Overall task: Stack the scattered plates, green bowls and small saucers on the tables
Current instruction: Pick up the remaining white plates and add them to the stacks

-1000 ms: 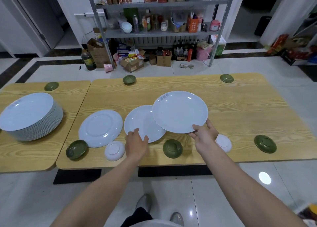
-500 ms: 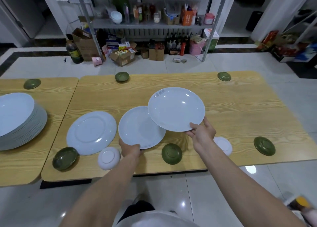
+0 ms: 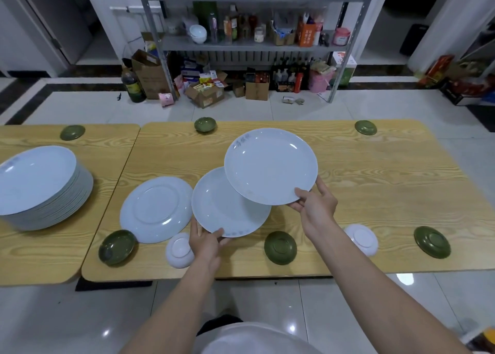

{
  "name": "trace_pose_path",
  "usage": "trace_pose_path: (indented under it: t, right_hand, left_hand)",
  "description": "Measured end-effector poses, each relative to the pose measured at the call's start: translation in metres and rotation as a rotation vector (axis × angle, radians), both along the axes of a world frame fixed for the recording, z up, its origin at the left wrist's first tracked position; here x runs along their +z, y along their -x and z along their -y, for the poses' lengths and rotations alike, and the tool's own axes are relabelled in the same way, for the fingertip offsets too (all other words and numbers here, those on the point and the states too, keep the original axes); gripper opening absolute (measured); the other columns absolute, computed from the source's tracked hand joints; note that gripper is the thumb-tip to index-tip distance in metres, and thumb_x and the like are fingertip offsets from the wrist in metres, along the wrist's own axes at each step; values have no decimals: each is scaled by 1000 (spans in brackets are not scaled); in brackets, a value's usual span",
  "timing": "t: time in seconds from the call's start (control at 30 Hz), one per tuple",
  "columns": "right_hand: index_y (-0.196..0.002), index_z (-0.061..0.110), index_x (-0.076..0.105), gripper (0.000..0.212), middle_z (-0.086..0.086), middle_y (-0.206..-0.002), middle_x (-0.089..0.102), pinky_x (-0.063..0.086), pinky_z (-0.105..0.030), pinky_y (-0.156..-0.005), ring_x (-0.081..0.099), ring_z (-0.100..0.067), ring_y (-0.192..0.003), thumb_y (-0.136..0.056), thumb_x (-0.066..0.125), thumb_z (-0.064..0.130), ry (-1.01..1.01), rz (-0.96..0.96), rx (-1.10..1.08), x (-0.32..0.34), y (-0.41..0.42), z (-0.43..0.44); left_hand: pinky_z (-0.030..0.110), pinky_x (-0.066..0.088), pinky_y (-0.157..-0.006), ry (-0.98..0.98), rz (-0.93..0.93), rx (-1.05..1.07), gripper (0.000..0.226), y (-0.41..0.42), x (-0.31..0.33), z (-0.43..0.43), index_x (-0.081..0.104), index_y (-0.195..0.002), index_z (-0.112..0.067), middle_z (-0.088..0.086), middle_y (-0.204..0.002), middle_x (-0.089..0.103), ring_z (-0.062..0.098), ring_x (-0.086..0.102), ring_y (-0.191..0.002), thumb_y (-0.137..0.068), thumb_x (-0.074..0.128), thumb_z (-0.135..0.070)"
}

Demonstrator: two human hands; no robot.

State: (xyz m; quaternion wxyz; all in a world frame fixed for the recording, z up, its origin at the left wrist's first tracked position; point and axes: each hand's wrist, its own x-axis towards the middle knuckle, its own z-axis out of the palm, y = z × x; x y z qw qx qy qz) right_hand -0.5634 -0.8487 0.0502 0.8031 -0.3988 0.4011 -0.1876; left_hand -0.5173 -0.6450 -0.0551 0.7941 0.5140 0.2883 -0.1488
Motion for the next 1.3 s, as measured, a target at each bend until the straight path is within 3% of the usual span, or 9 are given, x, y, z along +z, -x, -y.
trace_pose_path:
  t: [0.2,0.37,0.53,0.63,0.73,0.9,1.07,1.23,1.3]
  right_hand:
    - [-148,16,43,75,-10,-113,71,62,-44,-75,73,-27,-91,-82,62,-17,-1,64,62,21,9,-15]
    - [-148,15,42,76,-12,-118,70,60,-50,-79,74,-27,-91,-82,61,-18,-7,116,137,37,25,-32]
    - [-148,14,41,76,-13,-118,70,61,-48,-78,72,-28,-97,-83,61,-19,-32,150,221,51,40,-53]
    - [-148,14,42,75,-12,-119,69,61,-47,-76,71,-29,-102,-83,60,-19,-44,162,260,59,46,-68]
    - [-148,14,42,75,-11,-118,70,61,-47,-75,71,-29,-102,-83,60,-19,-56,185,289,68,50,-90]
    - [-148,13,41,75,-11,-114,71,61,-47,-75,72,-31,-97,-83,60,-18,-67,221,323,78,52,-131]
    - [-148,13,42,75,-12,-115,71,61,-49,-76,72,-32,-97,-83,61,-19,-69,217,351,88,51,-186]
    - [-147,13,43,75,-11,-112,71,61,-49,-77,73,-33,-93,-82,61,-19,-83,207,342,91,51,-236]
    - [-147,13,44,74,-11,-112,71,61,-47,-75,73,-32,-91,-82,61,-19,-79,210,335,91,51,-253]
  left_hand:
    - [36,59,-67,73,54,43,97,22,28,-17,28,-149,-42,4,-126,63,29,65,-111,-82,59,20]
    - [44,58,-82,101,138,59,96,48,58,-30,27,-152,-36,6,-130,62,23,69,-102,-82,58,21]
    - [49,55,-90,86,191,119,97,72,79,-45,26,-152,-36,1,-122,65,22,69,-102,-82,59,21]
    - [55,53,-92,114,203,172,97,83,88,-60,27,-152,-38,4,-125,64,29,69,-104,-82,59,22]
    - [59,51,-93,134,223,221,95,90,96,-77,31,-151,-35,2,-115,66,28,70,-96,-81,57,24]
    - [58,54,-88,146,254,271,93,93,103,-116,38,-149,-32,5,-122,64,34,66,-109,-78,59,25]
    - [56,51,-96,156,271,314,93,97,110,-165,39,-146,-35,2,-117,65,22,73,-87,-77,59,24]
    - [55,48,-100,174,245,324,94,94,116,-213,35,-150,-35,1,-108,67,23,69,-92,-80,57,24]
    - [54,51,-96,190,246,323,93,93,117,-231,36,-149,-35,7,-118,65,25,69,-97,-80,58,24]
